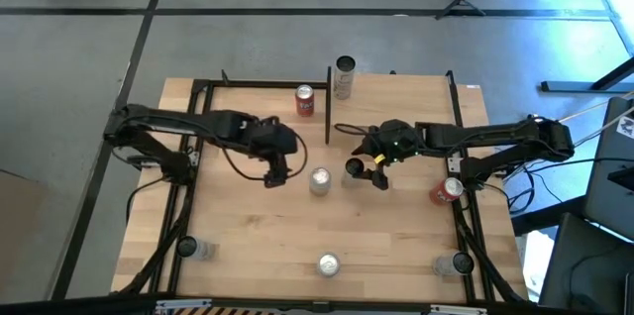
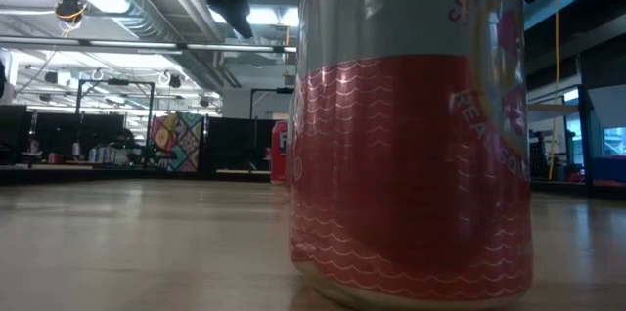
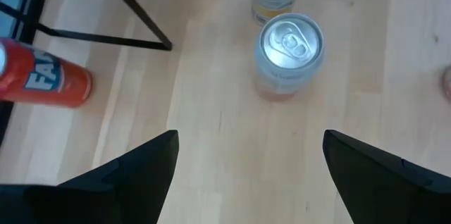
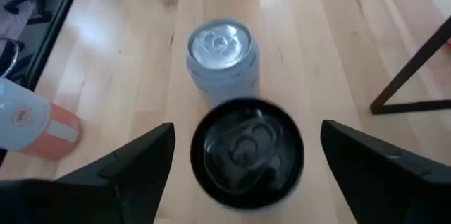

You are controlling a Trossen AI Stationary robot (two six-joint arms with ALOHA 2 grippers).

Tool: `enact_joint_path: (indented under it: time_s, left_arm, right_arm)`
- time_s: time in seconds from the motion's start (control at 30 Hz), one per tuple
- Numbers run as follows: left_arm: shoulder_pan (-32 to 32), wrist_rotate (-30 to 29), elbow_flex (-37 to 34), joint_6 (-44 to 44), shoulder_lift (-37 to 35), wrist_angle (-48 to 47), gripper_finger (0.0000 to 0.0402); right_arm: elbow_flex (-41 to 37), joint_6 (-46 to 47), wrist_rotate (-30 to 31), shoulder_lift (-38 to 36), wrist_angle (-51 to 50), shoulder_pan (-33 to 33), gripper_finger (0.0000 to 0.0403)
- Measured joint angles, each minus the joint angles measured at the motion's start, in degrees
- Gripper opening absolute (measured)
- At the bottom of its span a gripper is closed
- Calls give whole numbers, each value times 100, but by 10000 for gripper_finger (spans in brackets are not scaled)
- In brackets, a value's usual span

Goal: Place canned beverage on shelf
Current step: Put the middle left black soda can onto the shelf

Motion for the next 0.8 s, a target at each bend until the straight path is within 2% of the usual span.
enact_joint_path:
  time_s: [0.2, 0.43, 0.53, 0.7, 0.8]
  left_arm:
    - [73, -20, -252, 192, -353, 123, 341]
    - [66, -59, -257, 452, -385, 121, 341]
    - [66, -50, -257, 455, -385, 119, 341]
    - [11, -20, -214, 457, -640, 221, 341]
    - [3, -26, -128, 457, -868, 204, 341]
  right_arm:
    - [2, 2, 15, 247, 28, 0, 349]
    - [1, -18, -3, 639, 72, 0, 346]
    - [2, -28, -14, 654, 75, 0, 318]
    - [63, 156, 6, 514, -50, 0, 228]
    - [310, 166, 35, 386, -173, -1, 227]
